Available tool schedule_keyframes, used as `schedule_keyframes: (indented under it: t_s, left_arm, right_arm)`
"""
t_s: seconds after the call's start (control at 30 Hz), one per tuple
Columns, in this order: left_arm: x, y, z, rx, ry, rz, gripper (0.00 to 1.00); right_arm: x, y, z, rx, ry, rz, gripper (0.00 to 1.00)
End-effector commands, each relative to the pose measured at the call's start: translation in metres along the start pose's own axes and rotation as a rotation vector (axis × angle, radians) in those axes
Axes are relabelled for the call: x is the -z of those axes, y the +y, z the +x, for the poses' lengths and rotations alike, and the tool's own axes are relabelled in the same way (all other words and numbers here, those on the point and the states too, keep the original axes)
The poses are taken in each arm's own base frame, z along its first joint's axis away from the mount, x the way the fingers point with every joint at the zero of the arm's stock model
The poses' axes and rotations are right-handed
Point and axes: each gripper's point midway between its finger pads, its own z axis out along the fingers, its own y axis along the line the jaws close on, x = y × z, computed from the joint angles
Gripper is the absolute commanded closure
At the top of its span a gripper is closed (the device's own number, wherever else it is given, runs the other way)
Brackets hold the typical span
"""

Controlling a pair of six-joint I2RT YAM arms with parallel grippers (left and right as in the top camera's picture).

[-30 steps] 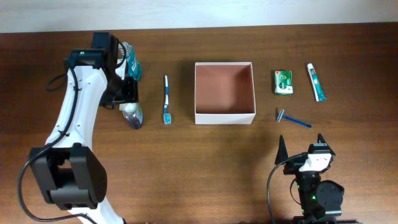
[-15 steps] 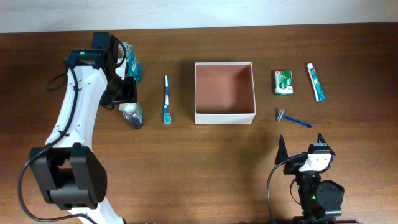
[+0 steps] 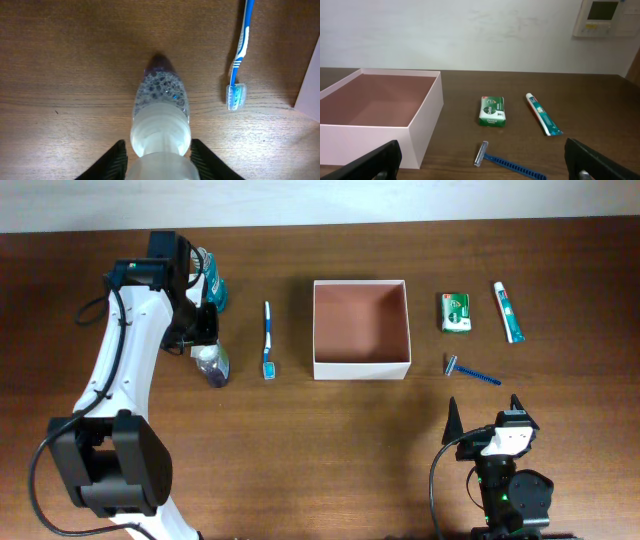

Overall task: Pack container
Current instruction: 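Lower the left gripper and close it on the soap bottle, then lift the soap bottle and carry it into the pink box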

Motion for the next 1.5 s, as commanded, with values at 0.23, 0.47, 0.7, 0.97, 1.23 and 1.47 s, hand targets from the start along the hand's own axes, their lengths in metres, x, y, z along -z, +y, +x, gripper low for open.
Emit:
schedule_keyframes:
  t_s: [0.23, 0.47, 0.7, 0.97, 1.23, 1.47]
  left_arm:
    - [0.003, -0.001, -0.006, -0.012, -0.017, -0.005, 0.63]
    - [0.003, -0.001, -0.005, -0.012, -0.014, -0.003, 0.73]
    - [0.012, -0.017, -0.011, -0.014, -0.037, 0.087, 0.8]
    - [0.063, -0.025, -0.038, -0.034, -0.158, 0.098, 0.8]
    - [0.154, -0.091, -0.066, -0.173, -0.411, 0.166, 0.8]
    - [0.213, -0.186, -0.076, -0.323, -0.646, 0.294, 0.8]
  right_arm:
    - [0.0, -0.001, 0.002, -0.001, 0.001, 0.005, 0.01]
    - [0.0, -0.001, 0.002, -0.001, 0.001, 0.005, 0.01]
    - [0.0, -0.001, 0.002, -0.001, 0.001, 0.005, 0.02]
    - [0.0, -0.001, 0.002, -0.001, 0.001, 0.005, 0.01]
    - [0.0, -0.001, 0.002, -0.001, 0.001, 0.005, 0.01]
    - [0.0, -0.001, 0.002, -0.001, 0.001, 0.005, 0.02]
